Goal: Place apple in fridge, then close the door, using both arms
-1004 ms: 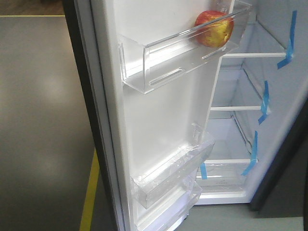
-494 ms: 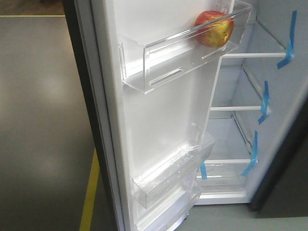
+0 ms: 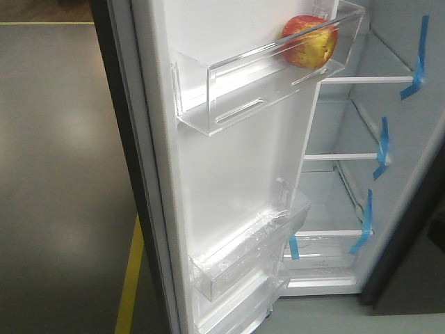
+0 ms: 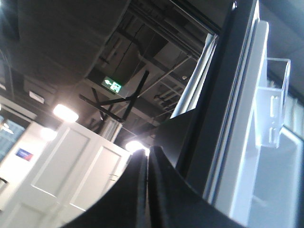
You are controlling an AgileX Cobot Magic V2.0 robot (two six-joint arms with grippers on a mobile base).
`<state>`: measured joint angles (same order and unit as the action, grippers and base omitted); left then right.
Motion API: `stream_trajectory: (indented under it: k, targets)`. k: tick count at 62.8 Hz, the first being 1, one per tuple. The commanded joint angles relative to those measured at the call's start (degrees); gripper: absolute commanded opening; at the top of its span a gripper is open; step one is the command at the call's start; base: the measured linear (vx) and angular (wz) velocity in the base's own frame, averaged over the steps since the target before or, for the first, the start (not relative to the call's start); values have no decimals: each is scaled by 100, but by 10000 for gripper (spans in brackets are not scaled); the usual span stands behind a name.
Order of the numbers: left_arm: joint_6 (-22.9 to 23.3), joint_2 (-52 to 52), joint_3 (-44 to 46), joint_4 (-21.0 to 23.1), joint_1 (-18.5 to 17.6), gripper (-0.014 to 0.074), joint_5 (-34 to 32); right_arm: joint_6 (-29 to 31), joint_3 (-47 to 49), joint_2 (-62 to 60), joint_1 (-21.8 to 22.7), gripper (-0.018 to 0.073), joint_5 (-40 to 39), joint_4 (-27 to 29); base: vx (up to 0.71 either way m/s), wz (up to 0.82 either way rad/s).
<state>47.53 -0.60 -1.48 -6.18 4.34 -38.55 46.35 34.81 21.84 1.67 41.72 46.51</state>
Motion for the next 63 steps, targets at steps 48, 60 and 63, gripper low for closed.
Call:
stream_trajectory:
  k: [48, 60, 63]
  targets:
    - [2347, 993, 2450, 15, -34, -6, 547, -496, -934, -1104, 12, -4, -1584, 686, 0, 0]
    - [2125, 2641, 3761, -203, -34, -6, 546, -633, -934, -1104, 12, -4, -1597, 753, 0, 0]
    - [2130, 3128, 4065, -397, -34, -6, 526, -638, -934, -1104, 12, -4, -1603, 848, 0, 0]
